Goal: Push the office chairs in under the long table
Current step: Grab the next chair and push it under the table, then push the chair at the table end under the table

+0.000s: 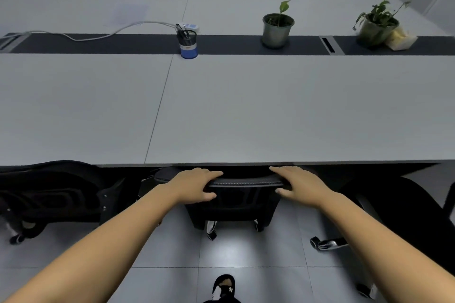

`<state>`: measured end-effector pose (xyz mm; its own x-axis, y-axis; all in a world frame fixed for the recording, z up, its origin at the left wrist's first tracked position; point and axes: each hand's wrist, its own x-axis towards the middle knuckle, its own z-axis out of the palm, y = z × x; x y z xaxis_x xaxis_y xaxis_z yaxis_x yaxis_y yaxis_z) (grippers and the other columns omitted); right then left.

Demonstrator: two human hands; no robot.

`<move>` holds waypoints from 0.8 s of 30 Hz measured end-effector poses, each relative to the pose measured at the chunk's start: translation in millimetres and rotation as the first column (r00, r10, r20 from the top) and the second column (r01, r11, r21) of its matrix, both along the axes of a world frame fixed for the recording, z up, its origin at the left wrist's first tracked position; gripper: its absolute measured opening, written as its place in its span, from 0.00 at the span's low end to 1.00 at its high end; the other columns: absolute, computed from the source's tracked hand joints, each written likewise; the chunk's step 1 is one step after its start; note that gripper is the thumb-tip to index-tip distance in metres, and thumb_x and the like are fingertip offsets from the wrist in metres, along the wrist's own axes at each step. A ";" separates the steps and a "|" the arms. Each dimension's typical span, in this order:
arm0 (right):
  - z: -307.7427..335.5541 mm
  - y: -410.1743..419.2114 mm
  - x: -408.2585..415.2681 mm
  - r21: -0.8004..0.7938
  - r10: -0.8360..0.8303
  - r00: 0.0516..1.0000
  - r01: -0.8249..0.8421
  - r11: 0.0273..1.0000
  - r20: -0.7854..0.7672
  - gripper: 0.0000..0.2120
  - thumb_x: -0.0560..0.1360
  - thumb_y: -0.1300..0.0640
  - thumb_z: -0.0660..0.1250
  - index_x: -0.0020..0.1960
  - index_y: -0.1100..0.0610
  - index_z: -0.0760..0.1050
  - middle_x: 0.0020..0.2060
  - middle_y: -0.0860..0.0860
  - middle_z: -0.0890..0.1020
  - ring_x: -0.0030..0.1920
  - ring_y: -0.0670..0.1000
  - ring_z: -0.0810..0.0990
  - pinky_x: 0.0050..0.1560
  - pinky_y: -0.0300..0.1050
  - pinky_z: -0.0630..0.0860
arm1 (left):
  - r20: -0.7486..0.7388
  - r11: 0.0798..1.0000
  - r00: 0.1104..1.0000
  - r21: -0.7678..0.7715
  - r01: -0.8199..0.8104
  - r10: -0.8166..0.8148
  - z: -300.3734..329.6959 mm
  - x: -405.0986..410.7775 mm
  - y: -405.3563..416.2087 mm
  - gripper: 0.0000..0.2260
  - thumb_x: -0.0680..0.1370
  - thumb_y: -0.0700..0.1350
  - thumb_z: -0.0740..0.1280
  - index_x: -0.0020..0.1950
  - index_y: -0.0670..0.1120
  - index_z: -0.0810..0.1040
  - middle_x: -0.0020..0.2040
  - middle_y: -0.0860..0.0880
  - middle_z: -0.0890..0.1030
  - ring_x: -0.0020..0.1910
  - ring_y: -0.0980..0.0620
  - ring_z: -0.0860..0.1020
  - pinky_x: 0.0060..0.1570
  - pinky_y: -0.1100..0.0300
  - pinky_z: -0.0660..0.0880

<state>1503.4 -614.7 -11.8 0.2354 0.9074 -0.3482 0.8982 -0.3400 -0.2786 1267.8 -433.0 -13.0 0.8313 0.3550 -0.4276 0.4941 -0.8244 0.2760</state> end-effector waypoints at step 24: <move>70.6 -324.3 -164.1 0.263 -0.414 0.182 0.954 -0.145 -0.892 0.25 0.63 0.42 0.70 0.59 0.42 0.72 0.55 0.37 0.80 0.56 0.42 0.79 0.52 0.30 0.75 | 0.602 0.750 0.726 -0.635 0.185 0.331 75.5 9.4 -262.8 0.19 0.66 0.55 0.64 0.56 0.67 0.76 0.53 0.59 0.82 0.55 0.58 0.79 0.52 0.69 0.75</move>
